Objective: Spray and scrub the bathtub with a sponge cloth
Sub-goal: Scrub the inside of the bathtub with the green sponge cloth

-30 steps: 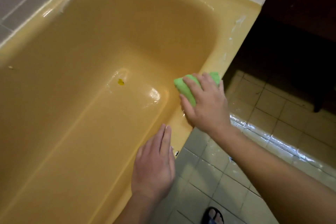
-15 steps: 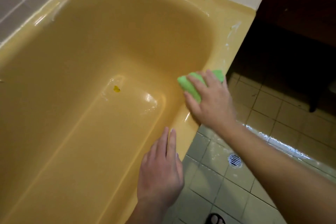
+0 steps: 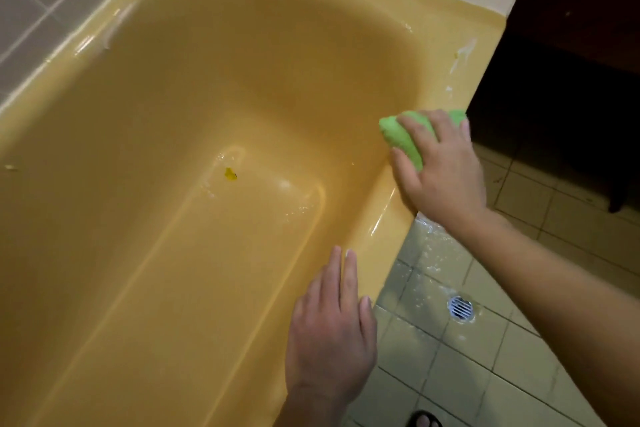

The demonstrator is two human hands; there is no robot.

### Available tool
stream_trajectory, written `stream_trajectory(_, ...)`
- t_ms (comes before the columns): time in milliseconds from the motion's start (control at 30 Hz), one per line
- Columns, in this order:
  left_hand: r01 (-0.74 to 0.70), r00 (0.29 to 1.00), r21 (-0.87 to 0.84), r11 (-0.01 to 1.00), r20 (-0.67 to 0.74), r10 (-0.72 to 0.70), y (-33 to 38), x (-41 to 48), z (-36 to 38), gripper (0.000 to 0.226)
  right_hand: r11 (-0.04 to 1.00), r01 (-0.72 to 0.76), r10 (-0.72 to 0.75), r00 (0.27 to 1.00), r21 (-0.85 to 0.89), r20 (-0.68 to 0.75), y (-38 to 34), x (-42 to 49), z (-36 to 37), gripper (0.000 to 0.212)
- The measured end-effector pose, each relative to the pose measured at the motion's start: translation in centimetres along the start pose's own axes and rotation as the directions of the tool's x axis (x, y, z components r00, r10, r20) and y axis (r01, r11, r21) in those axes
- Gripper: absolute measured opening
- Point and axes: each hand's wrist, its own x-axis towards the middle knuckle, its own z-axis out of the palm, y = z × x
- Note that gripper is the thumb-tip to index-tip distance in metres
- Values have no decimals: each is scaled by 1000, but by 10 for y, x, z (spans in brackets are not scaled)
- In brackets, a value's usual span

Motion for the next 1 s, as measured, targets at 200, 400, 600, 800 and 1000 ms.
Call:
stream_trajectory(200,-10,1000,44,999,24,9,3,10,-1,60,972,-230,227,971,-42,-77,-19,29,6,52)
stream_trajectory(400,-11,1000,72,997,20,10,6,19,-1,61,999,13,-12,1000,35,-21,-6,5,-3,49)
stream_trajectory(600,-27,999,79,997,22,25,8,24,2,63,975,-216,218,976,40,-31,18,72,-9,53)
stream_trajectory(800,-25,1000,37,999,5,25,12,34,2,63,994,11,-11,1000,107,-2,-20,-21,2,49)
stream_trajectory(1000,-11,1000,41,999,-3,11,15,39,3,64,981,-167,175,981,95,-83,33,64,-1,53)
